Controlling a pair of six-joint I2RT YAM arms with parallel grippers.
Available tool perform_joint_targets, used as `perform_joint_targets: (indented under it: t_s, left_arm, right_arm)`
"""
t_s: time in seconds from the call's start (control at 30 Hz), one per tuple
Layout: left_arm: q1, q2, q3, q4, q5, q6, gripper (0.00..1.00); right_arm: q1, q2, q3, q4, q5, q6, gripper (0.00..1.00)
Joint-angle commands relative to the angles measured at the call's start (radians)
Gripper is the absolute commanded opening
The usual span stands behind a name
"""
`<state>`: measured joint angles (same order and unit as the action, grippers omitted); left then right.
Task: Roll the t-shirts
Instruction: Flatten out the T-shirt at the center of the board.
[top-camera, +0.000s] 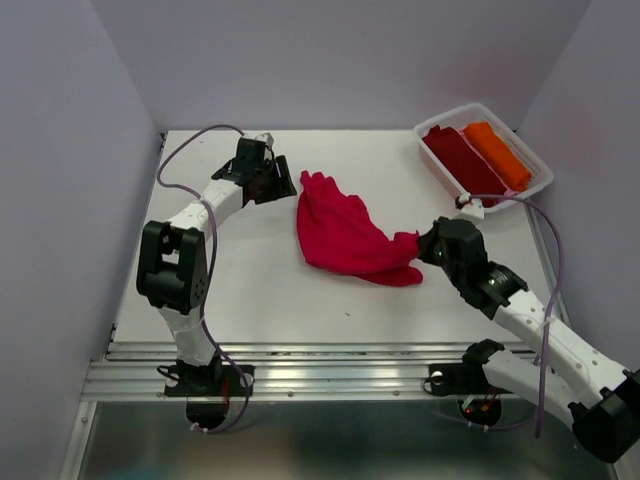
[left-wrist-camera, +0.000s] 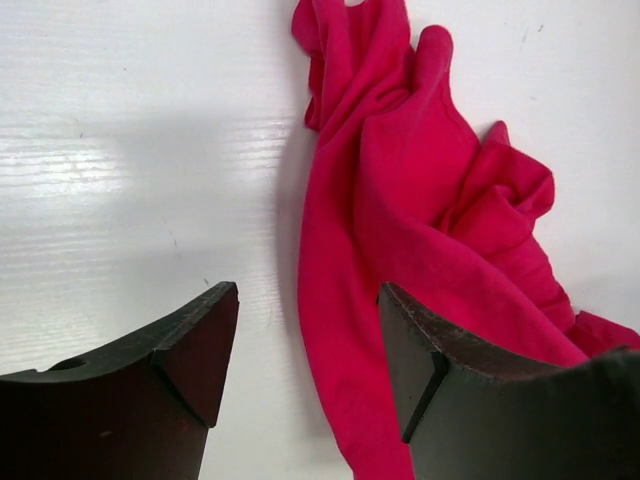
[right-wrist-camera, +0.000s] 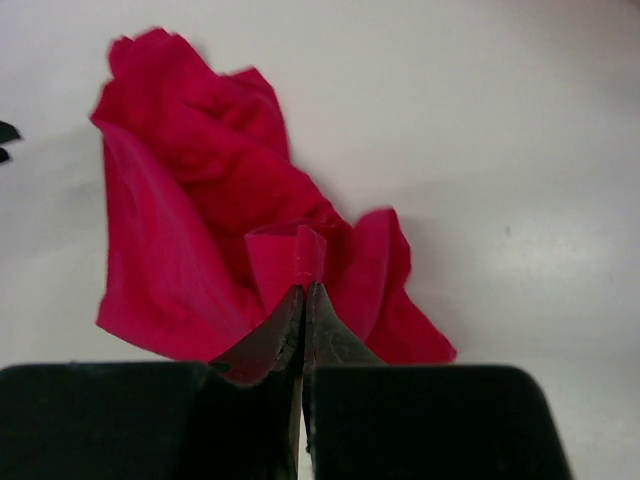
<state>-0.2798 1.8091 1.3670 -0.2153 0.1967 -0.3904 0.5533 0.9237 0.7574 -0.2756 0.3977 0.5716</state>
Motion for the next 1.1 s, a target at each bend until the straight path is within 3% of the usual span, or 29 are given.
perform_joint_targets:
  t_s: [0.0,0.17,0.4,0.63,0.8,1.07]
  left_arm:
    - [-0.004,-0.018,0.01,0.021,0.02,-0.008,0.69]
    - [-0.032,0.024,0.053,0.008,0.024,-0.024,0.69]
    - [-0.102,0.058,0.141,-0.05,-0.087,-0.01,0.56]
    - [-0.159,0.252,0.432,-0.206,-0.27,0.002,0.65]
    - [-0.196,0.37,0.612,-0.301,-0.351,0.074,0.63]
    - [-0.22,0.429,0.633,-0.334,-0.39,0.091,0.57]
  right_arm:
    - [0.007,-0.097,-0.115,-0.18,0.041,0.267,0.01]
    - [0.007,-0.036,-0.142,-0.2,0.006,0.361,0.01]
    - [0.007,0.004,-0.127,-0.177,0.038,0.355,0.01]
    - [0.007,0.018,-0.121,-0.159,0.03,0.335,0.01]
    - [0.007,-0.005,-0.127,-0.155,0.027,0.329,0.01]
    - [0.007,-0.028,-0.139,-0.155,0.024,0.34,0.01]
